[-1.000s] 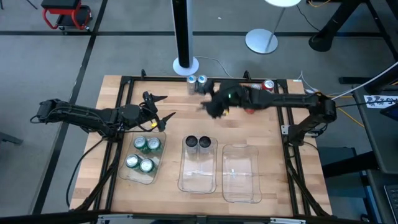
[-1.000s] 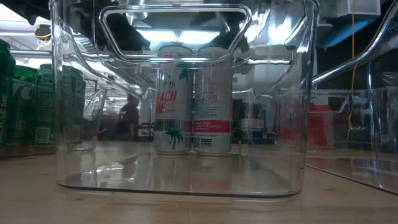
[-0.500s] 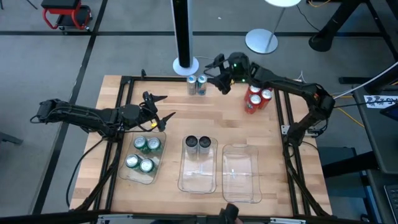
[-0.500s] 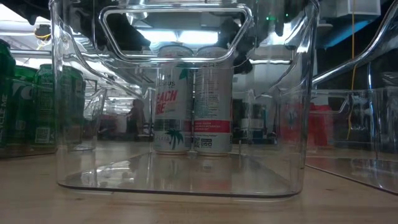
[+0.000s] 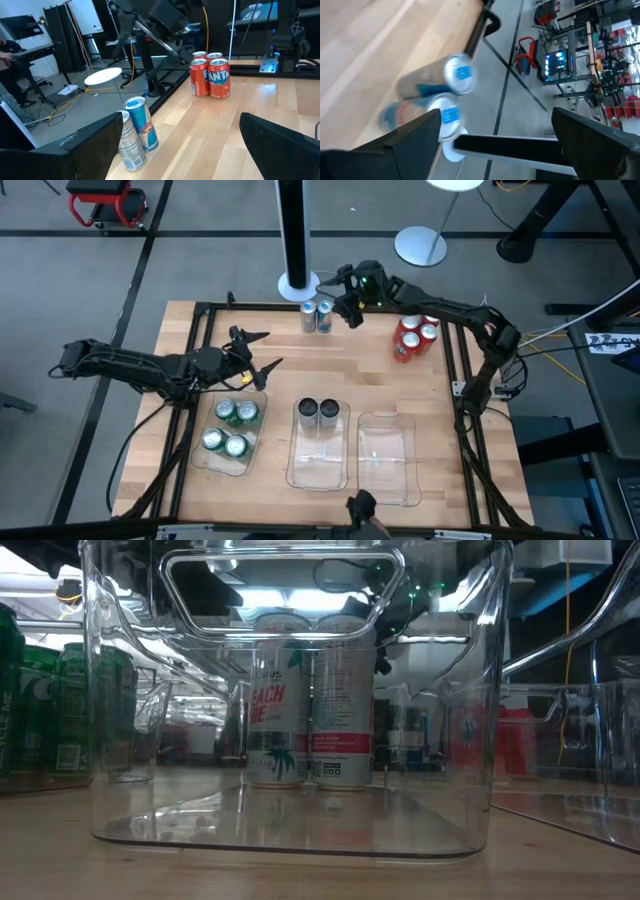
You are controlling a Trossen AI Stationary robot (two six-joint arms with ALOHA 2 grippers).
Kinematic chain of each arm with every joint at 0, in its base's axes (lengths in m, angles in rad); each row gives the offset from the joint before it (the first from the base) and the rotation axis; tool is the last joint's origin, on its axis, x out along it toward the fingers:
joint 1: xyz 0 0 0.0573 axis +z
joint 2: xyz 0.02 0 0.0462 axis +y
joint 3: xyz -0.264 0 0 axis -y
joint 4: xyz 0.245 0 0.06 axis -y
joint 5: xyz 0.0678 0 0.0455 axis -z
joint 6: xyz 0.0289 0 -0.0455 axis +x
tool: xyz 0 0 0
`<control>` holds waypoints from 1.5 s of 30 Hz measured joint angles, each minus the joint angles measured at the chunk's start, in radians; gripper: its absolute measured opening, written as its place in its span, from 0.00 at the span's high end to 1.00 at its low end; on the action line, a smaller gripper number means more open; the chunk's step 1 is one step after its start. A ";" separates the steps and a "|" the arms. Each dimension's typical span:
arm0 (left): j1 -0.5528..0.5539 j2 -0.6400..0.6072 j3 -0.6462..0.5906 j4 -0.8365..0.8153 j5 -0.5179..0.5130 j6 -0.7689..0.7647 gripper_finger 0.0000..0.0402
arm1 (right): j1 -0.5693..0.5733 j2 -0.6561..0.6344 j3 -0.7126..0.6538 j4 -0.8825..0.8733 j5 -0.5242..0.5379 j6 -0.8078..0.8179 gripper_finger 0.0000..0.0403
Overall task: Sort soda cans
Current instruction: Put the right blue soda can into the middle transparent bin
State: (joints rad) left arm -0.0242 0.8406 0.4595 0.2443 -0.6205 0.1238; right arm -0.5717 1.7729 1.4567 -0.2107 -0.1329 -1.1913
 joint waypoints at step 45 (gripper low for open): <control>0.000 0.000 0.000 -0.002 0.000 0.006 0.03 | -0.032 0.384 0.498 -0.546 -0.068 0.121 0.06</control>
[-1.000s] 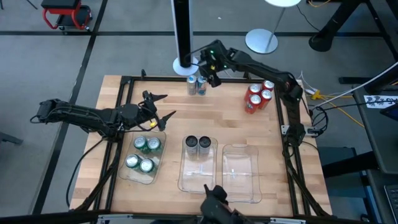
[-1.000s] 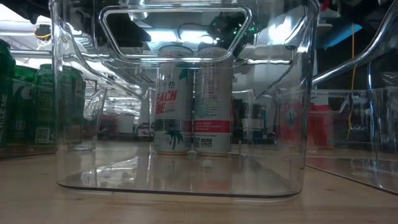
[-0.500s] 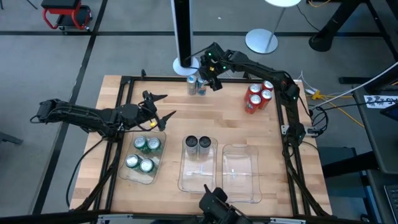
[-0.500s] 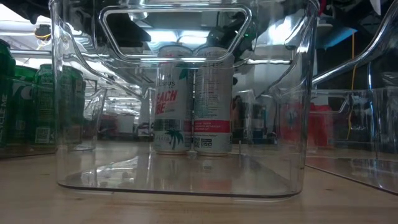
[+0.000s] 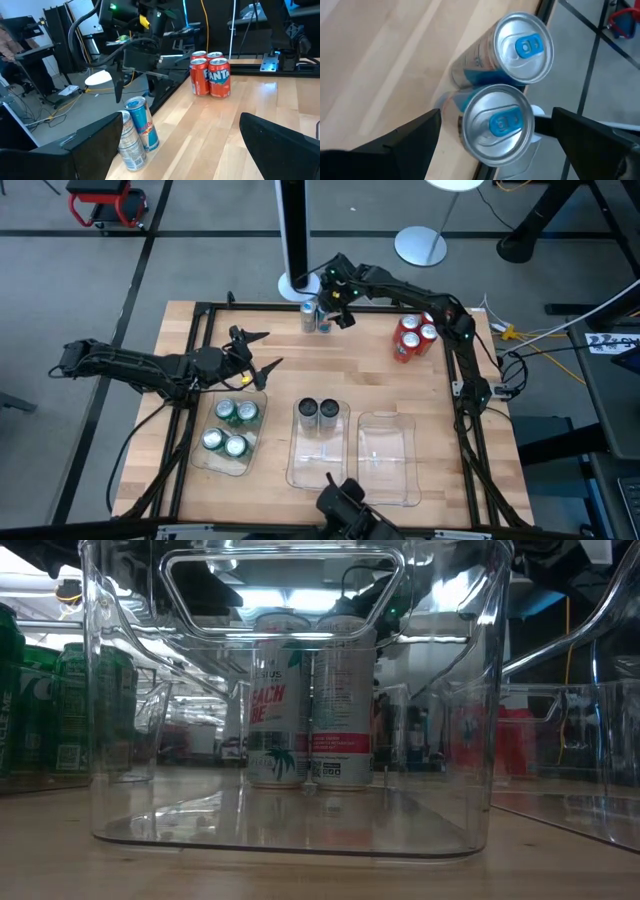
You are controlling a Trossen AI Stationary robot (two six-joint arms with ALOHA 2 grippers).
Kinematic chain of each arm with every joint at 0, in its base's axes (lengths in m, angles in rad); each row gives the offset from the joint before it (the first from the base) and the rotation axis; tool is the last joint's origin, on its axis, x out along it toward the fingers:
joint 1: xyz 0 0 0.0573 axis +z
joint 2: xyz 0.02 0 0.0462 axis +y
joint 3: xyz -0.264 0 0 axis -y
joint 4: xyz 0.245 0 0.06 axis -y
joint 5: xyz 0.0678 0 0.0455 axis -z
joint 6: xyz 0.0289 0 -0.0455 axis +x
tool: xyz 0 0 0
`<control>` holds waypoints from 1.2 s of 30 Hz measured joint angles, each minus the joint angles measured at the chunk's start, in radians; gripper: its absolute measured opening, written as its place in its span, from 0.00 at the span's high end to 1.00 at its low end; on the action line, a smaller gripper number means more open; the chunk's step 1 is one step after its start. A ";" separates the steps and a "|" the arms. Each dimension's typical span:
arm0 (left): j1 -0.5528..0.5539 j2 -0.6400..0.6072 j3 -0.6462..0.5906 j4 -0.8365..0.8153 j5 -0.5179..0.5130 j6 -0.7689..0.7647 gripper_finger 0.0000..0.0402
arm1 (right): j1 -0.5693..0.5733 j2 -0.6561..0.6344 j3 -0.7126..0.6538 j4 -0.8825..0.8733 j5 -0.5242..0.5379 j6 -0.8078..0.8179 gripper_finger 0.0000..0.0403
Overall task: Sort soda cans
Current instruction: Put the right blue soda can into the middle transparent bin
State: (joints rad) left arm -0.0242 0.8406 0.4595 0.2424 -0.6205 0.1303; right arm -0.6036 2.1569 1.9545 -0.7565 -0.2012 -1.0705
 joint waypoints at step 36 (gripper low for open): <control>0.000 0.000 0.000 0.001 0.000 -0.003 0.03 | 0.014 0.055 -0.010 0.026 -0.026 0.025 0.07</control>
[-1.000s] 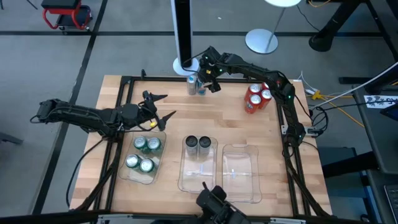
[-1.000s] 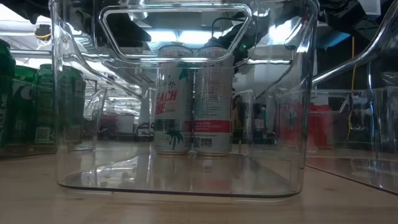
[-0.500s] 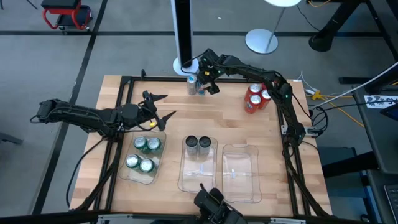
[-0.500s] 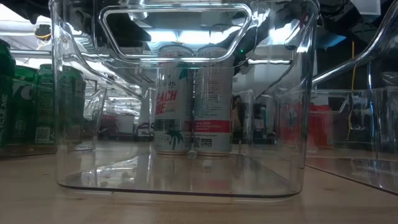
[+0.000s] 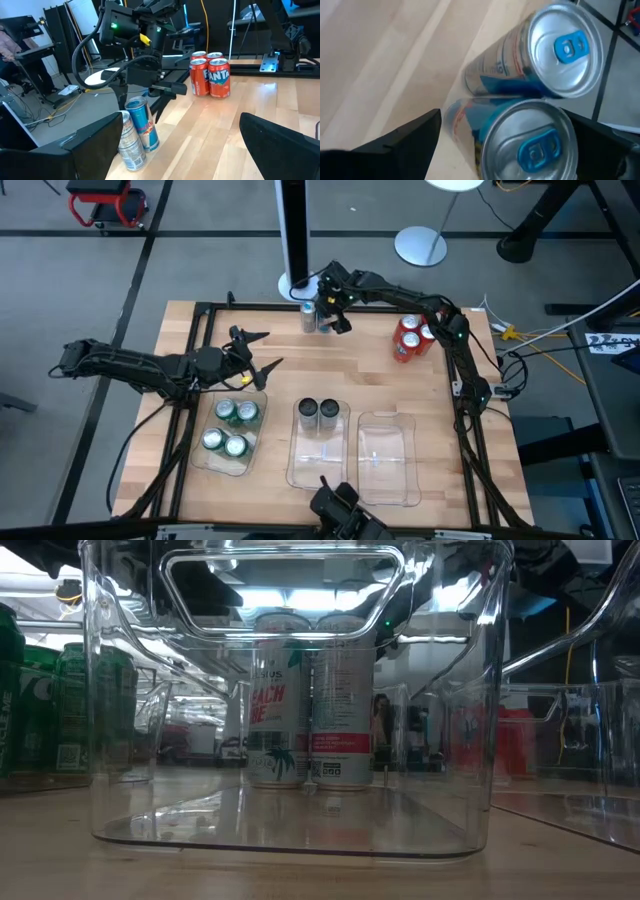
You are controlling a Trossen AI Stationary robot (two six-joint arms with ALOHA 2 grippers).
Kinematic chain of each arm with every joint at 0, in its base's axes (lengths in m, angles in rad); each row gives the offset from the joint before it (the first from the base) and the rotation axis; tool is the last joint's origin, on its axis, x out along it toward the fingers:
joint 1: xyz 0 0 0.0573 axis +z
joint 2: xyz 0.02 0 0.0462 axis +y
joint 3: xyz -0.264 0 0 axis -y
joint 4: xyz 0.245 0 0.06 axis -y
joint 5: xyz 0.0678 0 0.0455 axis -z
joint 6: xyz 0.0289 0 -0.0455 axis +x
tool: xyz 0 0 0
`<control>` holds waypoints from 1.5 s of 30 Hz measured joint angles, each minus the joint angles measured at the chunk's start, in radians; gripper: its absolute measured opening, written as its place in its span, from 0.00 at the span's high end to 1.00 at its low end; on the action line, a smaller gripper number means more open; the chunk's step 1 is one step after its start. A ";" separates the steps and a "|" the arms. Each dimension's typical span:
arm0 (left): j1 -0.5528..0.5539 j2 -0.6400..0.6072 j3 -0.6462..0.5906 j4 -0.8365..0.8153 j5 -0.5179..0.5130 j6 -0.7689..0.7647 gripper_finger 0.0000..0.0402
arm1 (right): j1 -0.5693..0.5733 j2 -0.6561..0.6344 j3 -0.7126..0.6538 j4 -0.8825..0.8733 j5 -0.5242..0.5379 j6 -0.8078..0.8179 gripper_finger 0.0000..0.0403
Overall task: Sort soda cans
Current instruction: Put the right blue soda can into the middle transparent bin
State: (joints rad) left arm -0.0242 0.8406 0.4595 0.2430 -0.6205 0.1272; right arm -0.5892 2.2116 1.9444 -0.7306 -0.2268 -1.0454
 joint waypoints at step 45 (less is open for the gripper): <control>0.000 0.000 0.000 -0.004 0.000 -0.016 0.03 | 0.117 -0.008 0.301 -0.399 0.087 -0.147 0.44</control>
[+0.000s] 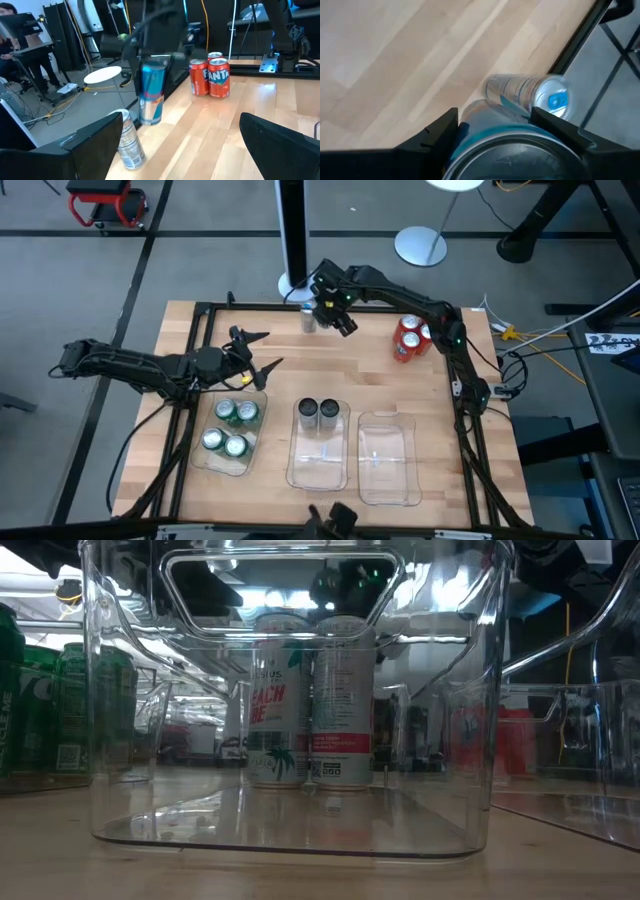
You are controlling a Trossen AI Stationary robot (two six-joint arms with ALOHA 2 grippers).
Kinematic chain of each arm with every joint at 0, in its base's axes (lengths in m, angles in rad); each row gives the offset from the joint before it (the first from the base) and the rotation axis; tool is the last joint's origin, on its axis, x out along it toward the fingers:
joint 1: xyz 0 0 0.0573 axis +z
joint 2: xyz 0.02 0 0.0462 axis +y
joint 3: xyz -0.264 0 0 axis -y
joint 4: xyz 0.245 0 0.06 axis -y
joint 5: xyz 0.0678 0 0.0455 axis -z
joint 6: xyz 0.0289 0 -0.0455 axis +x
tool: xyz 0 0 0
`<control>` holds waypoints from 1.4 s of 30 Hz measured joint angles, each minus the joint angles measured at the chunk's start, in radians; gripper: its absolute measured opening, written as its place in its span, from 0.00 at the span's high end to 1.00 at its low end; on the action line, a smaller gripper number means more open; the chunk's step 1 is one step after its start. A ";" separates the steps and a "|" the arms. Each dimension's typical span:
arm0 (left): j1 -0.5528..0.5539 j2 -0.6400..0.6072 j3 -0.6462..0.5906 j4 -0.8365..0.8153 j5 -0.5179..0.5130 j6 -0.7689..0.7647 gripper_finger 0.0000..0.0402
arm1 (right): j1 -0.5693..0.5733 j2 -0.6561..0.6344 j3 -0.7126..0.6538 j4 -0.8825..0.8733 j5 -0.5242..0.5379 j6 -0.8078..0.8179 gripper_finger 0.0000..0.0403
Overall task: Sort soda cans
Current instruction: Put the right blue soda can into the middle transparent bin
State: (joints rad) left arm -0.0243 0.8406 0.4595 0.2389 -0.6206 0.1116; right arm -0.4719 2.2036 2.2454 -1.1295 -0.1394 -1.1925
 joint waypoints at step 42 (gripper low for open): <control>0.000 0.000 0.000 -0.049 0.000 -0.026 0.03 | 0.718 -0.231 0.091 -0.169 0.104 0.166 0.44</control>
State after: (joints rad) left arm -0.0245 0.8404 0.4595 0.1902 -0.6205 0.0857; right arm 0.2460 1.9728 2.3360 -1.2986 -0.0349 -1.0262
